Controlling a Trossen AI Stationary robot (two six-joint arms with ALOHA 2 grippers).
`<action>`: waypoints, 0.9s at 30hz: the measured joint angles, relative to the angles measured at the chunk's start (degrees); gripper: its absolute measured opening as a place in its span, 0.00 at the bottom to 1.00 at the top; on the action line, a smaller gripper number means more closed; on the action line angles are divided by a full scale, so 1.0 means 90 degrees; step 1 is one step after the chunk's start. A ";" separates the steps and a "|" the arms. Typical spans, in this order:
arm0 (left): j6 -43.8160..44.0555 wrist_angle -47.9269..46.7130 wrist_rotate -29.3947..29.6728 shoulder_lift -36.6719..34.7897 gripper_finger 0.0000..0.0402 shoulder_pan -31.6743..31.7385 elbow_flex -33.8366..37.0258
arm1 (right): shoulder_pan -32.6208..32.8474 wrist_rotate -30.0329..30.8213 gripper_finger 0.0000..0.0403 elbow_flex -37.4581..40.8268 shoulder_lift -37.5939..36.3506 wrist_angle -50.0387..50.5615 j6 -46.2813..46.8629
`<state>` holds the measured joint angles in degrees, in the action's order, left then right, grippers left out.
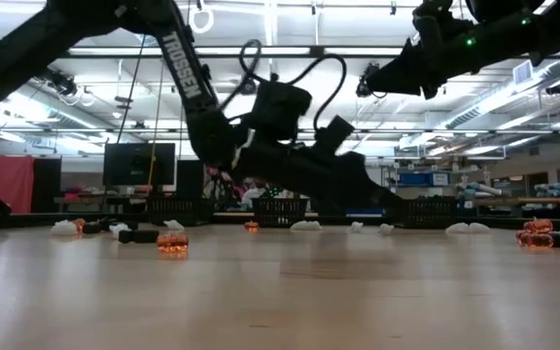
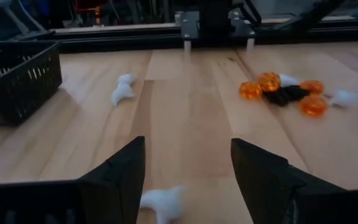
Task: Sort Halloween decoration
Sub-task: Put the white ghost toy into the middle black bin
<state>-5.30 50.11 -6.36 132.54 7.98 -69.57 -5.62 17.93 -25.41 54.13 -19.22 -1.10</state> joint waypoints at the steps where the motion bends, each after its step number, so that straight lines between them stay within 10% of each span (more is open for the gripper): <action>1: -0.0024 0.0017 -0.0016 0.0070 0.54 0.0029 -0.0066 | 0.0013 -0.0004 0.33 0.0000 0.0021 -0.0024 0.0000; 15: 0.0117 -0.0034 -0.0346 0.0792 0.51 0.0346 -0.0538 | 0.0031 -0.0100 0.33 -0.0005 0.0109 -0.0090 -0.0016; 27: 0.0031 -0.0471 -0.0363 0.0783 0.25 0.0309 -0.0554 | 0.0031 -0.0123 0.33 -0.0005 0.0109 -0.0046 -0.0015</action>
<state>-5.02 45.87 -9.63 139.59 10.76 -74.56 -5.34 16.82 -25.45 55.11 -19.64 -1.23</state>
